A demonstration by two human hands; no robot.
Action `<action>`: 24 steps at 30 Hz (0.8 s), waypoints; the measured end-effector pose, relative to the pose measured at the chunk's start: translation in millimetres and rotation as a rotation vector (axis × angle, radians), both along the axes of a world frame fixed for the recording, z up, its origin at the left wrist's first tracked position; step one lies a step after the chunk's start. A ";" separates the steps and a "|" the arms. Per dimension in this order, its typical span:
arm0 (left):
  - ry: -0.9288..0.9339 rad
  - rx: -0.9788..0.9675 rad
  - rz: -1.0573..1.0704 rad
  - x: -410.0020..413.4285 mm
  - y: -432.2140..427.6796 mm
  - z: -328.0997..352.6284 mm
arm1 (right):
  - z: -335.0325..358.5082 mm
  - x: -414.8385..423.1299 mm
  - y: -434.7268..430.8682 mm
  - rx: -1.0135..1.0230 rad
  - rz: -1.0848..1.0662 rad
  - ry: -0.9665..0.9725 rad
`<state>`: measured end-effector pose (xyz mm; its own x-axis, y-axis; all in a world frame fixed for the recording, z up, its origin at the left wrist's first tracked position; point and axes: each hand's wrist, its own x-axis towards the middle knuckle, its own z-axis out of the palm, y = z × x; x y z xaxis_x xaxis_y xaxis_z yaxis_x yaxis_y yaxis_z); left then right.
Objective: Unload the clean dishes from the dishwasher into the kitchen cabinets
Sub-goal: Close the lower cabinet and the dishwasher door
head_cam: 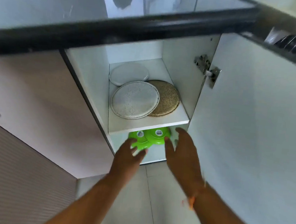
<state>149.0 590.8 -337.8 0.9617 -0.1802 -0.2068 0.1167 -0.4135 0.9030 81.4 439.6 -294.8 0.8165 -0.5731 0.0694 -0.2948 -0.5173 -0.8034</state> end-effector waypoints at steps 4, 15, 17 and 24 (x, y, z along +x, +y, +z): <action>-0.249 0.269 -0.193 -87.3 4.2 30.9 | 80.4 -92.0 18.6 -0.355 -0.027 -0.056; 0.092 0.061 -0.231 -273.2 -75.0 224.6 | 280.1 -206.8 -89.5 -0.595 -0.288 0.507; 0.171 0.039 -0.235 -279.8 -89.3 252.4 | 282.5 -207.2 -110.8 -0.383 -0.170 0.557; 0.518 -0.163 -0.079 -289.9 -99.5 281.2 | 287.0 -218.2 -115.5 -0.144 0.008 0.489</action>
